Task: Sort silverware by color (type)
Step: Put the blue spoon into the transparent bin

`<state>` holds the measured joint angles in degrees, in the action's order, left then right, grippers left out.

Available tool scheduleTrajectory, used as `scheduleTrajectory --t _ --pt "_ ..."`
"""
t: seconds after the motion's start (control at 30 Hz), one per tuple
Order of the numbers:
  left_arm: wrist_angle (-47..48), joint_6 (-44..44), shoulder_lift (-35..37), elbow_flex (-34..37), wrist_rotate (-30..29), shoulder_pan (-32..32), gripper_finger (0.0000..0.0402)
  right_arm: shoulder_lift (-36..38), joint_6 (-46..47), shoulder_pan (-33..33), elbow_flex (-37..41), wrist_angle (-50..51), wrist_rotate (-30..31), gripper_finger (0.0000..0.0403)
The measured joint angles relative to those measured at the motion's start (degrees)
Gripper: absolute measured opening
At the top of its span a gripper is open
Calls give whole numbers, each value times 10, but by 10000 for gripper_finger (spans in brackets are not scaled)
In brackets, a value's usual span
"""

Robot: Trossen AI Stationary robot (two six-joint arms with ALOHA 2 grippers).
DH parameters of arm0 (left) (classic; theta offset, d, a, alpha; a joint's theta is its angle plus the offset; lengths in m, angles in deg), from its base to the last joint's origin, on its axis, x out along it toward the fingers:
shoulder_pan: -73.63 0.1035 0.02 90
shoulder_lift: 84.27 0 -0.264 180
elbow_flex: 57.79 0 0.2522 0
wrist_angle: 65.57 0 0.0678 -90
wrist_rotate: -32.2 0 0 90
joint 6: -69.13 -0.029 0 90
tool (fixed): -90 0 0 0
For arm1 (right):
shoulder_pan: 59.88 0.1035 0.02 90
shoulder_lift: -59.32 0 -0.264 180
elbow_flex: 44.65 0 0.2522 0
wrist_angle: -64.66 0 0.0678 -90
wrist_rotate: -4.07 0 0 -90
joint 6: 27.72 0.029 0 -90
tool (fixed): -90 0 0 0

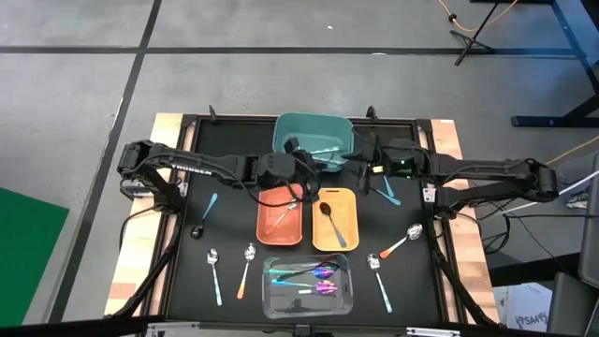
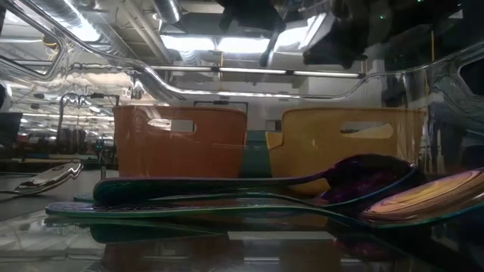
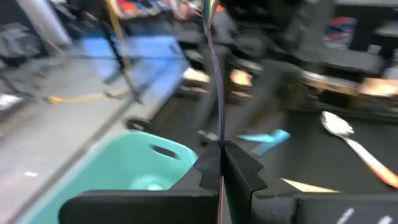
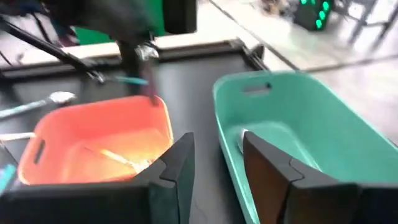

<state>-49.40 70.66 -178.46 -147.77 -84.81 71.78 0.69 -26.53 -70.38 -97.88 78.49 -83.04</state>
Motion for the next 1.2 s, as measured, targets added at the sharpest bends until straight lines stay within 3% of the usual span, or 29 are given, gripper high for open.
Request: scheduleTrajectory --t 0.3,0.47,0.87,1.2 --pt "68 132 0 0 157 -43 0 10 -1 0 0 138 66 124" --pt "81 195 0 0 250 -75 0 9 3 0 0 189 68 124" --pt "94 298 -11 0 261 -187 0 9 19 0 0 216 66 124" --pt "94 380 -115 0 323 -243 0 9 20 0 0 216 66 124"
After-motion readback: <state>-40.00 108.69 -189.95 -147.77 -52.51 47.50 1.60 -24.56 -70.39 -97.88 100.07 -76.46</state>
